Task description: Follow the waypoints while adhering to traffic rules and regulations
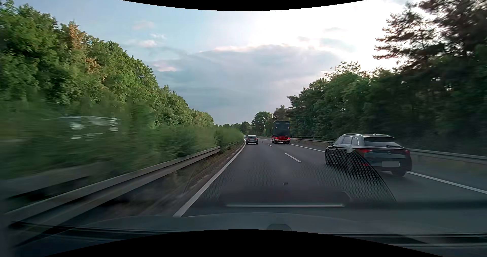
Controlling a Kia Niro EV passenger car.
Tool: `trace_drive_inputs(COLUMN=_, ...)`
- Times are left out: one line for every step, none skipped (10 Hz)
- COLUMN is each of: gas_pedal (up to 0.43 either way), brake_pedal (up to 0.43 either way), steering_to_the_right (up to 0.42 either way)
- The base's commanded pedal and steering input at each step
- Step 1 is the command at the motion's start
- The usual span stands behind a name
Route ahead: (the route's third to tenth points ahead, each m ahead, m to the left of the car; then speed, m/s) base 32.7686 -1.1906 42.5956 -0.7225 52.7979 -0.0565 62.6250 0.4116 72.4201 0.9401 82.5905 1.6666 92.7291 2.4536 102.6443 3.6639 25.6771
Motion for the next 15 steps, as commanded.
trace_drive_inputs(gas_pedal=0.319, brake_pedal=0.0, steering_to_the_right=-0.01)
trace_drive_inputs(gas_pedal=0.319, brake_pedal=0.0, steering_to_the_right=-0.01)
trace_drive_inputs(gas_pedal=0.319, brake_pedal=0.0, steering_to_the_right=-0.01)
trace_drive_inputs(gas_pedal=0.319, brake_pedal=0.0, steering_to_the_right=-0.01)
trace_drive_inputs(gas_pedal=0.319, brake_pedal=0.0, steering_to_the_right=-0.009)
trace_drive_inputs(gas_pedal=0.319, brake_pedal=0.0, steering_to_the_right=-0.009)
trace_drive_inputs(gas_pedal=0.319, brake_pedal=0.0, steering_to_the_right=-0.009)
trace_drive_inputs(gas_pedal=0.319, brake_pedal=0.0, steering_to_the_right=-0.009)
trace_drive_inputs(gas_pedal=0.319, brake_pedal=0.0, steering_to_the_right=-0.009)
trace_drive_inputs(gas_pedal=0.319, brake_pedal=0.0, steering_to_the_right=-0.009)
trace_drive_inputs(gas_pedal=0.319, brake_pedal=0.0, steering_to_the_right=-0.009)
trace_drive_inputs(gas_pedal=0.319, brake_pedal=0.0, steering_to_the_right=-0.009)
trace_drive_inputs(gas_pedal=0.319, brake_pedal=0.0, steering_to_the_right=-0.009)
trace_drive_inputs(gas_pedal=0.311, brake_pedal=0.0, steering_to_the_right=-0.009)
trace_drive_inputs(gas_pedal=0.287, brake_pedal=0.0, steering_to_the_right=-0.009)
